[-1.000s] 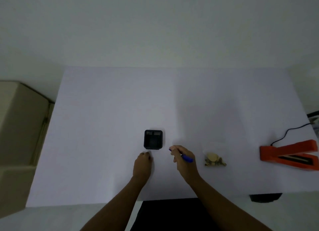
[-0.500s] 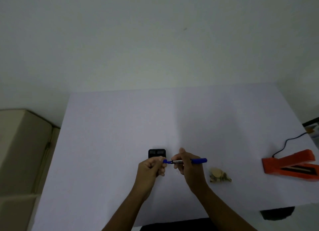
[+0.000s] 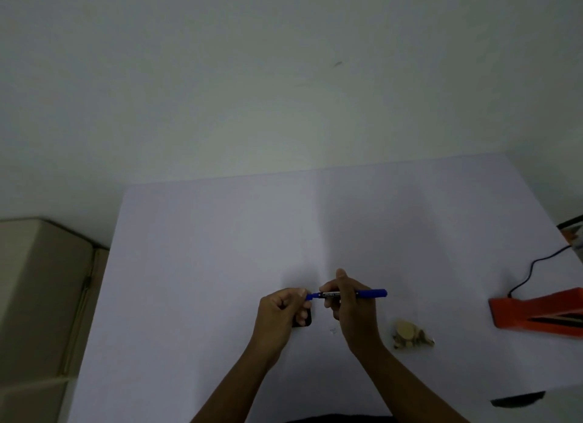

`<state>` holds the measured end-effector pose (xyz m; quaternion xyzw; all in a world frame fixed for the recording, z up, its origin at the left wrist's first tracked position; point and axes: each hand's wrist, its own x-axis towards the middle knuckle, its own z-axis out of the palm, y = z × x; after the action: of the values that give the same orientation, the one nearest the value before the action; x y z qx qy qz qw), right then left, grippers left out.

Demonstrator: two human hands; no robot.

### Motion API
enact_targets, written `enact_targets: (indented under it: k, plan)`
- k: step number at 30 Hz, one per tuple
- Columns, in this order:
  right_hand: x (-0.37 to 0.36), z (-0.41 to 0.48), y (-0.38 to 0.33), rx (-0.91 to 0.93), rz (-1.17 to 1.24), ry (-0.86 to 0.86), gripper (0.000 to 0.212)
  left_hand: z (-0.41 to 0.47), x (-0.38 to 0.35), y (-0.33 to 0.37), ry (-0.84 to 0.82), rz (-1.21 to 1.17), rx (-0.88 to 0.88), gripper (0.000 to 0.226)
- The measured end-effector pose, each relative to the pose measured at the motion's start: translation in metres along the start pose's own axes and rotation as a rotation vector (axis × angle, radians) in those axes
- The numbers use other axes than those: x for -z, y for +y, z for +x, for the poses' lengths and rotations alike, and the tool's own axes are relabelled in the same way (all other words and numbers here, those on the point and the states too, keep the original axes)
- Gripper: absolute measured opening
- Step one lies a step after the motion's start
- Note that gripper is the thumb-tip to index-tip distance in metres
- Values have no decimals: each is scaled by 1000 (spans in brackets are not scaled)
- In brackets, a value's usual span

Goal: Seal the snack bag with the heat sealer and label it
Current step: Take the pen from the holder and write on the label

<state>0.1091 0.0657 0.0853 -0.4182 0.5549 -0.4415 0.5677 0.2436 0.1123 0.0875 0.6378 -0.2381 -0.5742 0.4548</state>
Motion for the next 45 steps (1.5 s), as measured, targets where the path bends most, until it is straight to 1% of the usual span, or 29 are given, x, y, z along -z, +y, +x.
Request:
enact_targets:
  k: [2,5,9,12,15,17,19,20,22,23,25,26,27,29,31,35,38,41,43,45]
  plan:
    - [-5,3,3,-6,-6,-13,45,4,1,1,-16,-60,50,25]
    - [-13,5,8,-5,-35,-13,45,9,2,4,-81,-232,175,31]
    - [-21,10,7,1,-42,25,48,17,5,9,-103,-235,251,34]
    - [-29,16,6,6,-39,51,47,26,8,15,-120,-308,325,29]
    - [-36,20,8,-7,-80,35,46,33,12,18,-119,-308,356,27]
    - [-38,20,9,-50,-87,-2,45,34,17,17,-120,-273,359,28]
    - [-37,22,9,-86,-84,-75,44,36,22,17,-108,-217,328,30]
    - [-36,24,10,-88,-86,-126,42,38,26,18,-87,-169,284,30]
    - [-35,27,15,-91,-91,-204,36,42,36,27,1,-36,143,28]
    - [-33,29,22,-130,-77,-203,33,45,43,33,67,46,63,27]
    - [-26,27,40,-287,-44,-144,33,51,58,47,172,227,-63,25]
    - [-20,25,53,-336,-64,-107,35,53,64,51,178,319,-95,25]
    - [-14,21,66,-348,-127,-80,37,56,69,53,159,415,-107,25]
    - [0,15,91,-303,-332,-49,37,63,70,48,110,623,-109,26]
    - [7,13,105,-313,-450,-50,32,71,65,31,73,771,-95,26]
    - [5,12,114,-380,-477,-184,21,82,52,-8,27,877,-49,27]
    - [2,10,118,-405,-507,-274,22,82,43,-29,23,937,-52,28]
    - [0,8,118,-425,-492,-294,19,78,37,-46,43,1047,-82,25]
    - [0,6,119,-434,-447,-278,17,72,36,-57,40,1020,-89,29]
    - [-2,7,121,-423,-419,-259,16,64,36,-72,50,903,-68,45]
